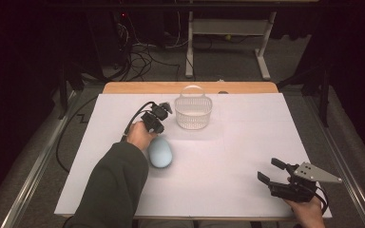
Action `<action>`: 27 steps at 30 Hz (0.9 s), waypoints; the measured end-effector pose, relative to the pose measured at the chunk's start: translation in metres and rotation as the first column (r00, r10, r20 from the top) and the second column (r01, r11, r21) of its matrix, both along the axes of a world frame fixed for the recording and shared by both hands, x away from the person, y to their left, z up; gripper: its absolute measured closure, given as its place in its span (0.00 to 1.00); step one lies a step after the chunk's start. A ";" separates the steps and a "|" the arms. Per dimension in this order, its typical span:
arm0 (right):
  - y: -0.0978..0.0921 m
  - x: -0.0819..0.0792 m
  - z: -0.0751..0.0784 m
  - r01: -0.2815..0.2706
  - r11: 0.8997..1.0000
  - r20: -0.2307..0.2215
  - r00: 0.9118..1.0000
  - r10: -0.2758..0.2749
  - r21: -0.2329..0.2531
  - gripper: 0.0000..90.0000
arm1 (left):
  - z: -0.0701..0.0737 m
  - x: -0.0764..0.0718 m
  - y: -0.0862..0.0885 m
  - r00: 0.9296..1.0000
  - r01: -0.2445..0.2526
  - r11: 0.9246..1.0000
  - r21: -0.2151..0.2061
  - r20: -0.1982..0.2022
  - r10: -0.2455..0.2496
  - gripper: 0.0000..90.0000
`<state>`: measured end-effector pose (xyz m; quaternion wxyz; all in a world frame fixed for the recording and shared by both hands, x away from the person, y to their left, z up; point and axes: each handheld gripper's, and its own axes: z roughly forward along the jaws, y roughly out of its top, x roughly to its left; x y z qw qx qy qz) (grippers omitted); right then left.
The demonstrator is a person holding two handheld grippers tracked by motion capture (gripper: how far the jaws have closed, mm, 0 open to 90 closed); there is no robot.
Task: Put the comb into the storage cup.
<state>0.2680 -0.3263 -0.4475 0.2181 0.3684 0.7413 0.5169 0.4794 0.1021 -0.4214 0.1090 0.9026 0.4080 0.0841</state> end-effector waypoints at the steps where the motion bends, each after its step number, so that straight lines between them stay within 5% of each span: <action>1: 0.000 0.000 0.000 0.000 1.000 0.000 1.000 0.000 0.000 0.27 | -0.001 0.000 0.002 1.000 -0.005 1.000 -0.003 0.001 0.005 0.97; 27: -0.001 0.001 0.000 0.003 1.000 -0.003 1.000 -0.003 0.003 0.27 | -0.005 -0.014 0.039 0.999 -0.053 0.997 0.053 -0.002 0.053 0.97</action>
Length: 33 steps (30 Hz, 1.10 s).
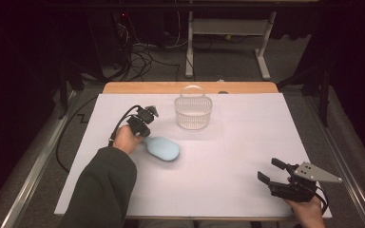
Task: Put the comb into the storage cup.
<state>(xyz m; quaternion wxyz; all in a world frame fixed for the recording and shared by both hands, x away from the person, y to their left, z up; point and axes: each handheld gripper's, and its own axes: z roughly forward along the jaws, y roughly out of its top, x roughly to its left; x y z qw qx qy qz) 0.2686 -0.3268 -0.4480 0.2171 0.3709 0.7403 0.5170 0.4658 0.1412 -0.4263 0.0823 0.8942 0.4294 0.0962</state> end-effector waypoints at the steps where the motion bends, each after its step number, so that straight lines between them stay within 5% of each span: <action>1: 0.000 0.000 0.000 0.000 1.000 0.000 1.000 0.000 0.000 0.27 | 0.000 -0.001 0.001 1.000 0.000 1.000 0.003 0.001 0.000 0.97; 33: 0.002 0.002 0.000 -0.007 1.000 -0.007 1.000 0.007 -0.009 0.27 | -0.005 -0.049 0.024 0.998 -0.015 0.999 -0.049 -0.064 0.011 0.97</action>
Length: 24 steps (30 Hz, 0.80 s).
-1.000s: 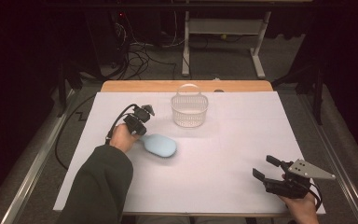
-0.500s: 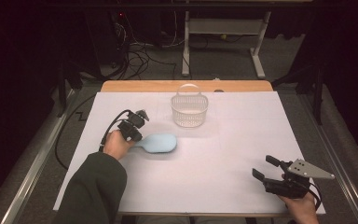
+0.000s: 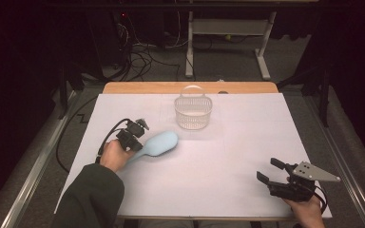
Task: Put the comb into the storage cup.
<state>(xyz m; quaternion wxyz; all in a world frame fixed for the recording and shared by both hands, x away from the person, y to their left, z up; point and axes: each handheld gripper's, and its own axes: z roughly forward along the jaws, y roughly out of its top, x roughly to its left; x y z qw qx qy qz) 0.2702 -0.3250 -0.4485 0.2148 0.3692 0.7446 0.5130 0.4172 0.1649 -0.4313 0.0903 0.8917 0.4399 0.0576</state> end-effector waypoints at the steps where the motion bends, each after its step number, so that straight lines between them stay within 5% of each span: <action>1: 0.000 0.000 0.000 -0.001 1.000 0.000 1.000 0.001 -0.001 0.27 | -0.001 -0.002 0.000 1.000 -0.002 1.000 -0.007 0.002 0.002 0.97; 24: 0.001 0.000 0.000 0.000 1.000 0.000 1.000 0.000 -0.003 0.27 | -0.007 -0.023 0.006 1.000 -0.018 0.994 -0.104 -0.010 0.017 0.96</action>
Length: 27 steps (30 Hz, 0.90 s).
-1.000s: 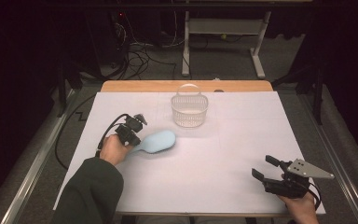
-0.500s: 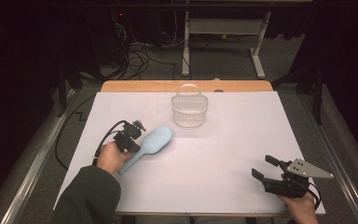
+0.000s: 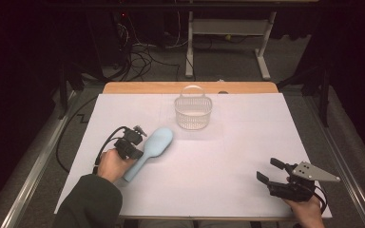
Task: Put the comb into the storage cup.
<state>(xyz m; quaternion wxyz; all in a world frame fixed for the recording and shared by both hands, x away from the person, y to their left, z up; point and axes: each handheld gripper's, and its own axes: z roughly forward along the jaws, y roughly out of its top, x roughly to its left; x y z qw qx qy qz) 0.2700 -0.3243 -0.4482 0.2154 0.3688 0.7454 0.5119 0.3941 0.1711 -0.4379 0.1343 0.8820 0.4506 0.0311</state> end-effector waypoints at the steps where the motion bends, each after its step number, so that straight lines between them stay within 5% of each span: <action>1: 0.000 0.000 0.000 -0.001 1.000 0.000 1.000 0.001 0.000 0.27 | 0.000 0.000 0.000 1.000 -0.004 1.000 -0.003 0.001 0.004 0.96; 7: 0.000 0.000 0.000 -0.002 1.000 0.000 1.000 0.002 0.000 0.27 | 0.000 -0.001 0.002 1.000 -0.007 1.000 0.009 0.021 0.007 0.93; 15: 0.000 0.000 0.000 -0.004 1.000 0.000 1.000 0.004 0.001 0.27 | 0.006 -0.003 0.010 0.997 -0.043 0.999 0.004 0.068 0.043 0.77; 27: 0.000 0.000 0.000 -0.011 1.000 0.003 1.000 0.011 0.003 0.27 | 0.020 -0.014 0.018 0.989 -0.048 0.997 -0.056 0.137 0.055 0.61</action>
